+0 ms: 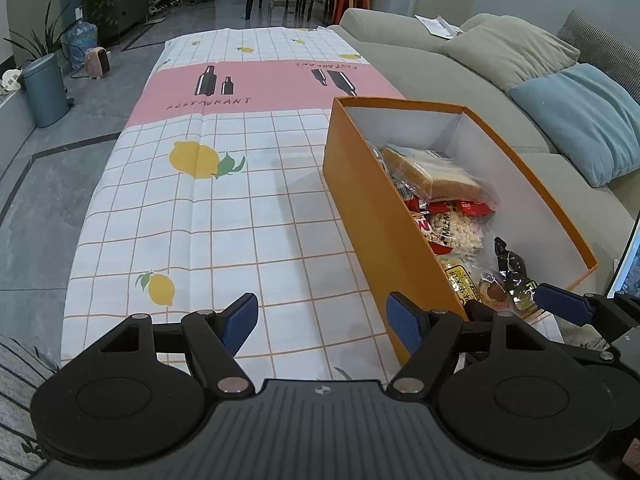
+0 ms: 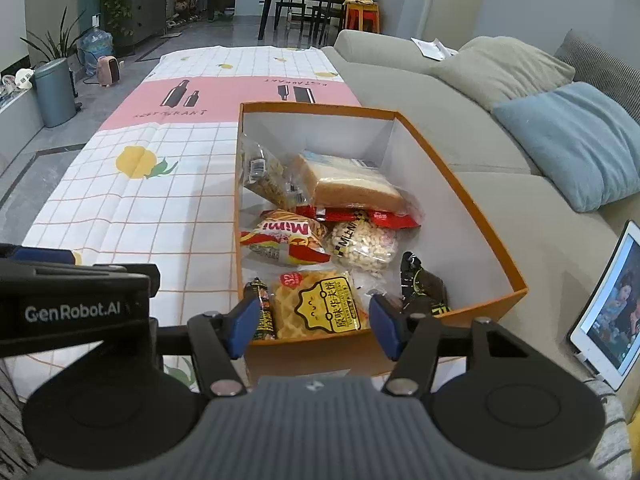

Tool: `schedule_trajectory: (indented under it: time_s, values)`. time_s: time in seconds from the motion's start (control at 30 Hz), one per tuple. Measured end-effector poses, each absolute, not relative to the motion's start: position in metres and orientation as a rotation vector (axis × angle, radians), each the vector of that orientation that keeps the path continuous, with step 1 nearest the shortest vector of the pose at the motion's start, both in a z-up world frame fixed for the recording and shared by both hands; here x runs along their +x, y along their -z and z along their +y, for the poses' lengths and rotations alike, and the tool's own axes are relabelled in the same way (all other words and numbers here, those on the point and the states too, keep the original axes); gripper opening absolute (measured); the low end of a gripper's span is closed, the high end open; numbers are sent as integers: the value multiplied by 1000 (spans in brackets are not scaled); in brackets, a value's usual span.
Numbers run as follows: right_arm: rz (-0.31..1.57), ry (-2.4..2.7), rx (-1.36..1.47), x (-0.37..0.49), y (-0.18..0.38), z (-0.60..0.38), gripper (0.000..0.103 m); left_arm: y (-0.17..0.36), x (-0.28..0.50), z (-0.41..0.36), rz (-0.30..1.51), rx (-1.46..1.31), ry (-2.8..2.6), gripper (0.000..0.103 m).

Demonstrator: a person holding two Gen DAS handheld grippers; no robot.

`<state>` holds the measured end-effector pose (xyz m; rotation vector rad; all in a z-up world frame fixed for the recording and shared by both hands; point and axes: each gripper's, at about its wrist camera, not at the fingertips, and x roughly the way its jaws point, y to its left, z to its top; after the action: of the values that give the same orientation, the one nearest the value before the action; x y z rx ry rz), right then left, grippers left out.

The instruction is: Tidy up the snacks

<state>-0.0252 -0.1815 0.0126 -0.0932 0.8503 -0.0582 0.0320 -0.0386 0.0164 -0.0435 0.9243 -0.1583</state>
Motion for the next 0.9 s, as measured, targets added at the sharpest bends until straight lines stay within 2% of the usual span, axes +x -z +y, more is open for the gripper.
schedule_trajectory:
  time_s: [0.43,0.9]
  values:
    - [826,-27,-59,-36,-37,-173,59,-29,34,-33,888,-9,123,86]
    - [837,-51,-65,-7,-21,-155,59,-24,46,-9,883,-31,108,86]
